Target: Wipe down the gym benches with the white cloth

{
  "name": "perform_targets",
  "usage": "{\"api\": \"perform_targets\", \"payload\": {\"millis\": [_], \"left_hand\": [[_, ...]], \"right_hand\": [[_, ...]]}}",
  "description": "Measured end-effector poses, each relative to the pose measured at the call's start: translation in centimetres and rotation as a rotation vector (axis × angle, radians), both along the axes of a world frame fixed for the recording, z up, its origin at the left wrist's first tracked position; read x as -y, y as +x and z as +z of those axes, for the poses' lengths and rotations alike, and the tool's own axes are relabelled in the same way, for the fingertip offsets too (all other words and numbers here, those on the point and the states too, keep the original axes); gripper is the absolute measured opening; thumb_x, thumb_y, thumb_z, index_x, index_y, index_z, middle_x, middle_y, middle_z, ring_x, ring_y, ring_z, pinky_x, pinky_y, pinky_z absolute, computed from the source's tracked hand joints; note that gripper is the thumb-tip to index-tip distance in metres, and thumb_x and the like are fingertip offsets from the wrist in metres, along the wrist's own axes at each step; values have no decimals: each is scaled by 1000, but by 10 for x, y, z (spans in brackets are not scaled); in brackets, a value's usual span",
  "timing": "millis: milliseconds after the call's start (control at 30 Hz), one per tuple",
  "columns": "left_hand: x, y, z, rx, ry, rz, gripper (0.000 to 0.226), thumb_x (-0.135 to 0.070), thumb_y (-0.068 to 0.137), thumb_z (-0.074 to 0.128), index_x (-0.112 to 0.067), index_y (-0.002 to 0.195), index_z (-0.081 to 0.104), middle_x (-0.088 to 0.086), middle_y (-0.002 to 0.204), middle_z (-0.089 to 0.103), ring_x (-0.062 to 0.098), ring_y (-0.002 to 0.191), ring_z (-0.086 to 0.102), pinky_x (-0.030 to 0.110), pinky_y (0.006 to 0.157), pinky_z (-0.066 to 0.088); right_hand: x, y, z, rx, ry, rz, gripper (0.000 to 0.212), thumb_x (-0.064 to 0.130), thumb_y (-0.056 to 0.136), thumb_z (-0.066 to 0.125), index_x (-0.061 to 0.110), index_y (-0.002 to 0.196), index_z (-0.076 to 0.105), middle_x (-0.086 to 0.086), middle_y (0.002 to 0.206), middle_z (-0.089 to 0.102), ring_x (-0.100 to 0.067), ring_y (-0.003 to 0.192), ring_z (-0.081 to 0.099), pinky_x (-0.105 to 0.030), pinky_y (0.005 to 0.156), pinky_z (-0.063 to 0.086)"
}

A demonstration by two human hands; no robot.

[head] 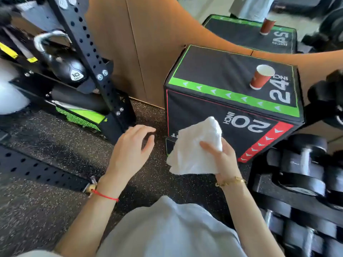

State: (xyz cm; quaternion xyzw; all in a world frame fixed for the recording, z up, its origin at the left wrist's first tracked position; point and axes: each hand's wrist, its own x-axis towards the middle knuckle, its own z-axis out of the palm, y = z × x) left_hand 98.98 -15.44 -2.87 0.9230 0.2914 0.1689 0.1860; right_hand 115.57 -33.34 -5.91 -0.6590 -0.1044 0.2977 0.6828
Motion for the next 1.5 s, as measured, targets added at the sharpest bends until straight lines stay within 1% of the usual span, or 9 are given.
{"api": "perform_targets", "payload": {"millis": [133, 233, 567, 833, 1000, 1167, 1267, 1400, 1500], "left_hand": [[-60, 39, -3, 6, -8, -62, 25, -23, 97, 53, -18, 117, 66, -6, 118, 66, 13, 111, 58, 25, 97, 43], [-96, 71, -9, -8, -36, -93, 25, -24, 97, 53, -19, 118, 66, -6, 119, 65, 11, 112, 58, 20, 97, 40], [-191, 193, -18, 7, -69, -152, 25, -22, 97, 53, -16, 117, 65, -3, 118, 65, 16, 112, 58, 35, 98, 49], [-249, 289, -32, 37, -74, -111, 23, -19, 95, 55, -17, 115, 66, -4, 114, 66, 15, 109, 57, 30, 94, 47], [-265, 324, -45, 32, -86, -133, 22, -16, 94, 57, -14, 113, 66, -2, 112, 66, 18, 107, 58, 34, 94, 49], [-274, 335, -56, 1, -90, -183, 21, -16, 94, 57, -14, 112, 67, -2, 110, 67, 18, 104, 60, 37, 90, 51], [-277, 338, -58, -16, -101, -212, 20, -15, 94, 58, -13, 111, 68, -1, 109, 67, 18, 104, 60, 36, 91, 51], [-280, 335, -57, -26, -110, -279, 20, -15, 93, 59, -13, 111, 68, -2, 110, 67, 17, 107, 59, 35, 92, 50], [-284, 333, -55, 11, -111, -302, 20, -14, 93, 60, -12, 110, 68, -2, 110, 68, 17, 106, 60, 34, 93, 50]], "right_hand": [[-51, 31, -2, 3, -19, -74, 25, 19, 80, 77, 13, 102, 69, -5, 94, 71, -19, 87, 65, -39, 80, 55], [-85, 60, -3, -6, -25, -122, 36, 26, 72, 76, 9, 103, 68, -4, 92, 70, -18, 86, 64, -41, 81, 54], [-200, 201, -5, 12, -13, -155, 29, 27, 69, 77, 16, 95, 69, 2, 90, 70, -17, 84, 63, -40, 80, 52], [-281, 296, -20, 10, -16, -98, 38, 25, 70, 76, 3, 98, 63, -4, 90, 65, -21, 85, 60, -44, 79, 52], [-298, 325, -36, 13, -127, -106, 31, 25, 70, 76, 9, 94, 63, 2, 84, 64, -14, 77, 59, -30, 68, 52], [-283, 337, -55, 92, -391, -175, 22, 16, 80, 75, 6, 92, 59, 1, 81, 60, -21, 78, 57, -39, 70, 54], [-275, 334, -56, 296, -644, -207, 26, 21, 79, 72, 13, 100, 59, 7, 82, 59, -19, 79, 54, -31, 62, 39], [-269, 319, -53, 369, -687, -246, 37, 15, 80, 69, 16, 116, 59, 12, 90, 58, -14, 85, 52, -10, 61, 34], [-261, 308, -49, 489, -701, -276, 49, 9, 80, 70, 12, 127, 55, -2, 117, 60, -21, 106, 53, -13, 81, 32]]}}
